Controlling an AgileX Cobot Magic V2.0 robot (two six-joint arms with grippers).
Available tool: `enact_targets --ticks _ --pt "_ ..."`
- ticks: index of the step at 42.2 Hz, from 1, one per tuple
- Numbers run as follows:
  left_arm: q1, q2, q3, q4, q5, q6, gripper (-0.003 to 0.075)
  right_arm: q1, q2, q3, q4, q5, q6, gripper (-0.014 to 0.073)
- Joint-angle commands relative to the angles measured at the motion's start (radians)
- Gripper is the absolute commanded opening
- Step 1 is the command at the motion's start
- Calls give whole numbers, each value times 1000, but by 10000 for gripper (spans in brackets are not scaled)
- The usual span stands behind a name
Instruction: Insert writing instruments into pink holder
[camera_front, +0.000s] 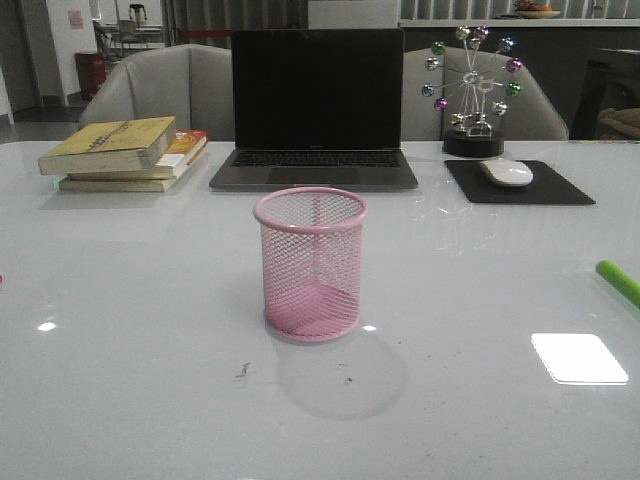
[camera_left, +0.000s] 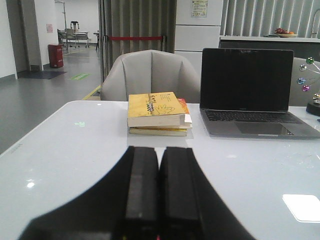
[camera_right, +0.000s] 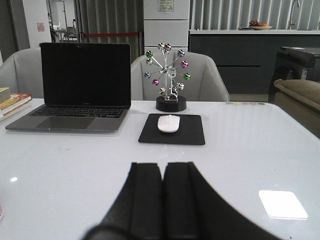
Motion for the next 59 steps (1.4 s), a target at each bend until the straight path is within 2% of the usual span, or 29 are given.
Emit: enact_targets --ticks 1,26,34,37,41,47,59 --pt "-3 -19 1 -4 -84 -1 97 -6 -22 -12 -9 -90 -1 55" --pt "-3 -19 1 -4 -84 -1 97 -6 -22 -12 -9 -90 -1 55" --pt "-5 -19 -1 -11 -195 -5 97 -6 -22 -21 -9 -111 -1 55" --pt "-5 -19 -10 -11 -241 -5 97 -6 -22 -56 -8 -101 -1 55" --pt "-5 -17 -65 -11 -240 -5 97 -6 -22 -141 -8 -60 -1 55" --pt "-5 -4 -228 -11 -132 -5 97 -6 -1 -316 -8 70 -1 55" --pt "-5 214 -619 -15 299 -5 97 -6 262 -624 -8 337 -1 55"
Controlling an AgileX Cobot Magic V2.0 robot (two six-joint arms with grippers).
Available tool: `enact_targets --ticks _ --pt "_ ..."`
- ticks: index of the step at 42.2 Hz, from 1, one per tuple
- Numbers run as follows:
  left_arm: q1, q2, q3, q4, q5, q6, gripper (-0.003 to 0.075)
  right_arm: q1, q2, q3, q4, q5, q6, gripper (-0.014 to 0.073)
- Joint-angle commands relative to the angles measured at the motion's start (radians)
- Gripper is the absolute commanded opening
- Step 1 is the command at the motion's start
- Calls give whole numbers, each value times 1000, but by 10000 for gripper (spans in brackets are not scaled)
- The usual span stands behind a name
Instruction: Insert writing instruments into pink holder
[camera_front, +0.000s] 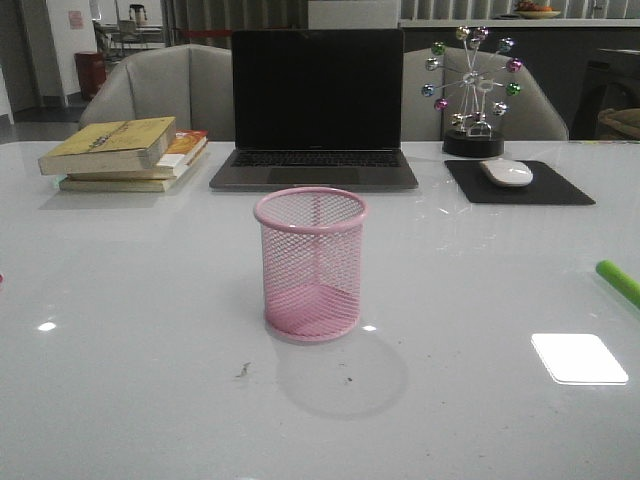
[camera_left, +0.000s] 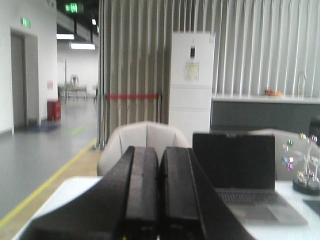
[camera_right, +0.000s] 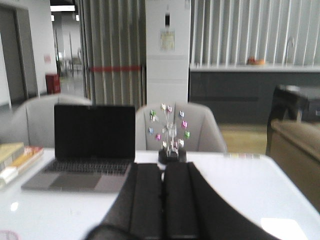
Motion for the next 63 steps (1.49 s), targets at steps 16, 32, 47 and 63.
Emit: enact_targets --ticks 16,32,47,63 --pt "-5 332 -201 -13 320 -5 97 -6 444 -169 -8 286 -1 55" --pt "-5 499 -147 10 349 0 128 -6 678 -166 -8 358 -2 144" --pt "-218 547 -147 5 329 26 508 -6 843 -212 -8 357 -2 571" --pt "-362 547 -147 18 329 26 508 -6 1195 -433 -8 403 -18 538"
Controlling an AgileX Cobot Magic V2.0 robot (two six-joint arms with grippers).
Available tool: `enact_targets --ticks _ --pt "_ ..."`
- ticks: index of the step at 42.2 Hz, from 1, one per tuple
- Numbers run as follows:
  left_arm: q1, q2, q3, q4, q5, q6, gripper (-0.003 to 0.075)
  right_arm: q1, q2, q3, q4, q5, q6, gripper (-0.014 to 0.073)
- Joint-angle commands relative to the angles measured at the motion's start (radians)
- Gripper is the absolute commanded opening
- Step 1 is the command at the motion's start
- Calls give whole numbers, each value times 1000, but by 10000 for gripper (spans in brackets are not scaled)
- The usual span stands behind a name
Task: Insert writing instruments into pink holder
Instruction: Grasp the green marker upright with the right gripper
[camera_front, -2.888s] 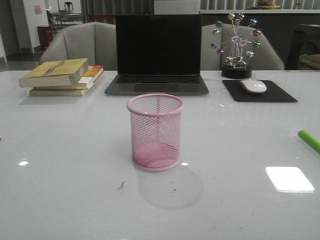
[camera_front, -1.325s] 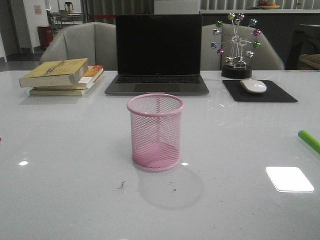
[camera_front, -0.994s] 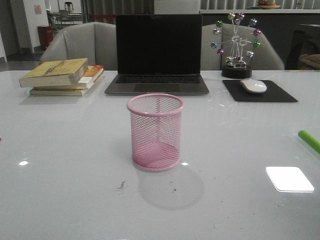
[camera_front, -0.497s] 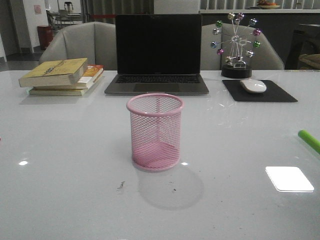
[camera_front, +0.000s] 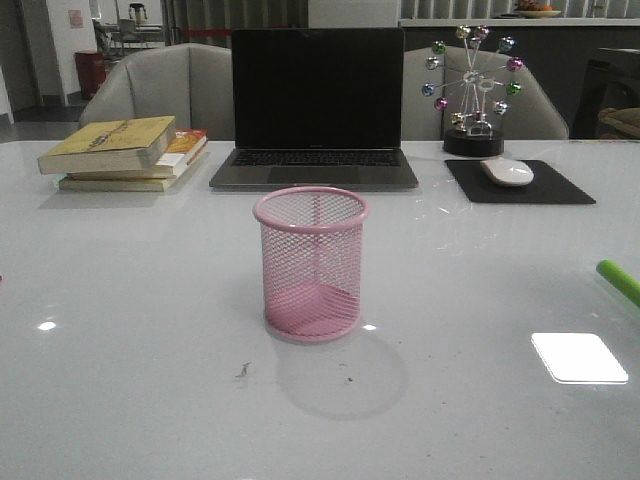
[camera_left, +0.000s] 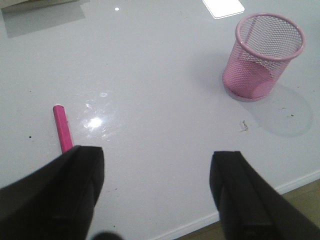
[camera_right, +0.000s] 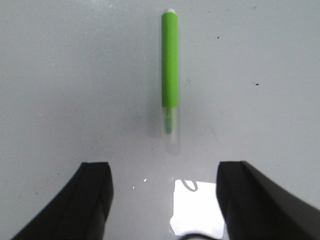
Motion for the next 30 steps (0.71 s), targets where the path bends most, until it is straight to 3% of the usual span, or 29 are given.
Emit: enact_targets --ticks 1,30 --pt "-10 4 -28 3 -76 0 508 -6 73 -86 -8 -27 -18 538" --pt "-10 4 -28 -1 -72 0 508 -7 540 -438 -8 15 -20 538"
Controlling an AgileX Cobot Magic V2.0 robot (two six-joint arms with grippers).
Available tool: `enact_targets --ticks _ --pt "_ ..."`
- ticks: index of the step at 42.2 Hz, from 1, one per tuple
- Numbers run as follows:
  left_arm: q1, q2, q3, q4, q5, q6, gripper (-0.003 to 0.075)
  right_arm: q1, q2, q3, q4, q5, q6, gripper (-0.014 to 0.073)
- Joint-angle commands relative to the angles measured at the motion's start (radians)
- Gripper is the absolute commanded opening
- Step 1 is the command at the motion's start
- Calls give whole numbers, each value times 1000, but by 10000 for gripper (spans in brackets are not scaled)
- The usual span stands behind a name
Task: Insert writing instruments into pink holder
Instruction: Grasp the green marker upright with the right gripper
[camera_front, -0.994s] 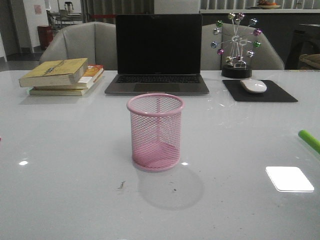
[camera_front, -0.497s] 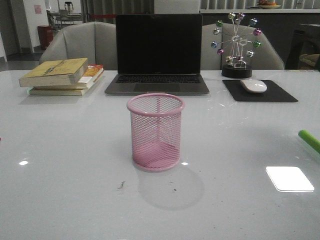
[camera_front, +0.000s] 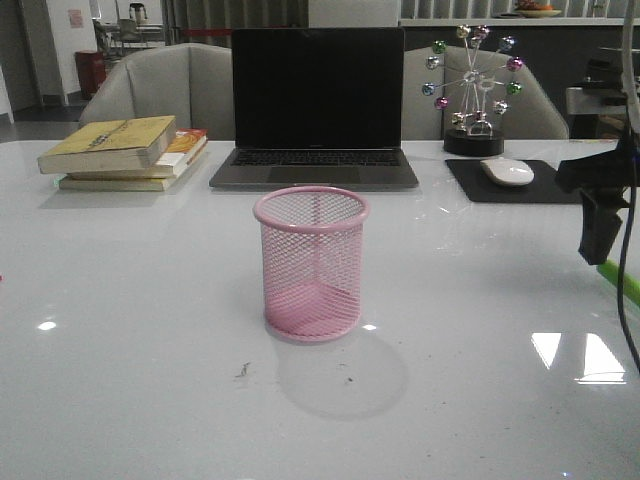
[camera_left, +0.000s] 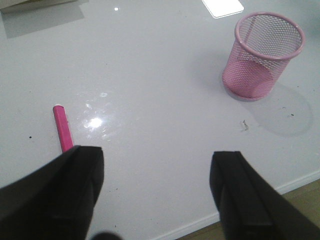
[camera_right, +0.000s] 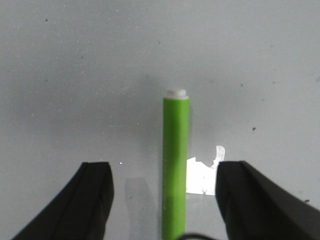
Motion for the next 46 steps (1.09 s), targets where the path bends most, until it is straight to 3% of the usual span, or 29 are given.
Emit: enact_targets --ticks 1,7,19,46 --pt "-8 4 -28 -4 -72 0 508 -7 -10 -60 -8 -5 -9 538" --pt "-8 4 -28 -4 -72 0 508 -7 29 -89 -11 -1 -9 530" --pt "-8 4 -28 -4 -72 0 508 -7 62 -98 -12 -9 -9 392" --pt "-8 4 -28 -5 -72 0 508 -7 81 -98 -24 -2 -9 309"
